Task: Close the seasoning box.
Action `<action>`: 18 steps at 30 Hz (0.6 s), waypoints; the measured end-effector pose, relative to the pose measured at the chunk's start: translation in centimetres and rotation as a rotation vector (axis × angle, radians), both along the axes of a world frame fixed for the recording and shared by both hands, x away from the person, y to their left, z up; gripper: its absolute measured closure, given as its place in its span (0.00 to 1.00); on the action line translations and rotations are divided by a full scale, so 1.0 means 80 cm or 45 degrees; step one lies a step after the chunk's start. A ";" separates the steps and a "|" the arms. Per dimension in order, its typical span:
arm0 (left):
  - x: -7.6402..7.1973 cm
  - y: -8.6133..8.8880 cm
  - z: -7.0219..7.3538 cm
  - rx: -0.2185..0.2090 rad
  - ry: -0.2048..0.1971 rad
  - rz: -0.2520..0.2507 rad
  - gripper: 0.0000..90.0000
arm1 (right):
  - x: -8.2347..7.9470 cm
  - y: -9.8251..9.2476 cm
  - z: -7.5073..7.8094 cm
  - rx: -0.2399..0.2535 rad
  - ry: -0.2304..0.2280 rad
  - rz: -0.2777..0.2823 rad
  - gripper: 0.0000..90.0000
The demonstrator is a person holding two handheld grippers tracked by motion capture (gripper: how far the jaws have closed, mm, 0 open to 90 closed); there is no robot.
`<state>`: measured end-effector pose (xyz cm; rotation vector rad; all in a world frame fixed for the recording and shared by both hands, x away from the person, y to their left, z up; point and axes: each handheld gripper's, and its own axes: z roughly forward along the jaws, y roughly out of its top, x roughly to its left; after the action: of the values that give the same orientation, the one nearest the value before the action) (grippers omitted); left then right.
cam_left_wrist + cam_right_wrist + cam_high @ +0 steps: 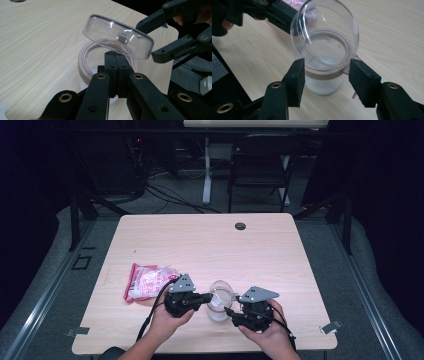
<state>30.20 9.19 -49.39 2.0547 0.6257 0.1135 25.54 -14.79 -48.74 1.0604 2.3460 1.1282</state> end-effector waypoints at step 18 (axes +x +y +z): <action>0.004 0.000 -0.006 0.025 -0.026 0.072 0.83 | 0.000 0.003 -0.002 -0.001 -0.020 -0.010 0.55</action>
<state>30.52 9.21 -49.84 2.0531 0.6730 0.1740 25.54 -14.56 -48.92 1.0555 2.3280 1.1288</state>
